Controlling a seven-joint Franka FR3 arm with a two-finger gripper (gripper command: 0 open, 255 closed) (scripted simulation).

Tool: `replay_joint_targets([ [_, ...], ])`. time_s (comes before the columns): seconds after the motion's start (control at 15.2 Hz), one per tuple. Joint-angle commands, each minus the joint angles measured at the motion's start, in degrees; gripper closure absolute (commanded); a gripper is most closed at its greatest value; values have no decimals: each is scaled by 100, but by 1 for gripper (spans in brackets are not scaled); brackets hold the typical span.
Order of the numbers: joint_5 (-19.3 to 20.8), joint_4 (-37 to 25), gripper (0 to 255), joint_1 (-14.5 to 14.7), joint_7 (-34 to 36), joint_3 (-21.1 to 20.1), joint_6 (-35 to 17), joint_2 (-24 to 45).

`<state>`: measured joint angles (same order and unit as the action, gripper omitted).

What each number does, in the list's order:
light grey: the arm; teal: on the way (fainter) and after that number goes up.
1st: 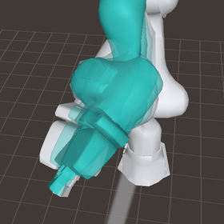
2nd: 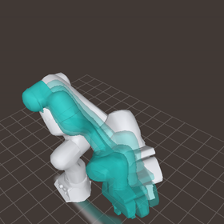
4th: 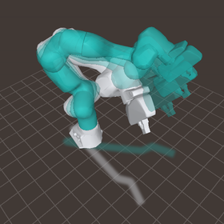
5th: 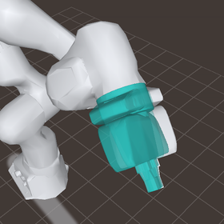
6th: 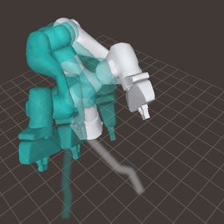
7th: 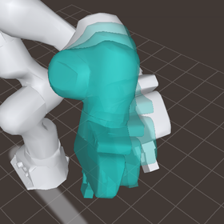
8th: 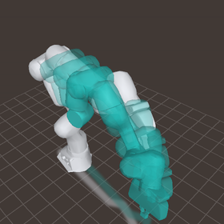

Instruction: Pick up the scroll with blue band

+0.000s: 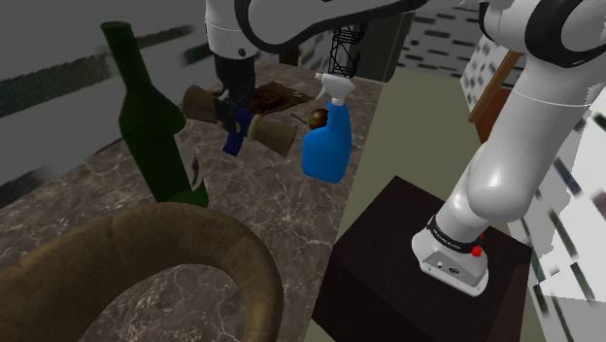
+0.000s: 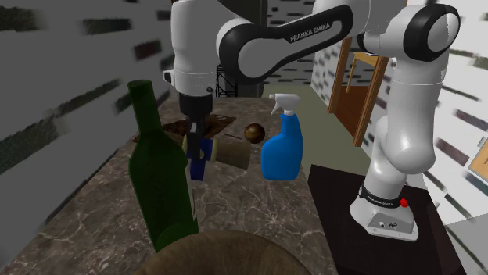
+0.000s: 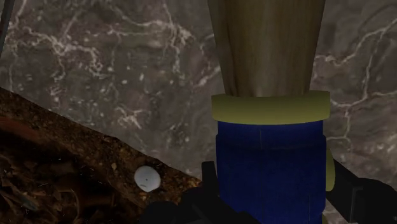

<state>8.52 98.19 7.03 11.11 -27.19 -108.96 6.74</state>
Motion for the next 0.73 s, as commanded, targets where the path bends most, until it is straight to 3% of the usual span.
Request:
replay_joint_targets([
  [0.0,-8,-162,255,6,-15,-6,164,-8],
  [0.66,-6,-841,255,39,-59,-23,803,35],
])
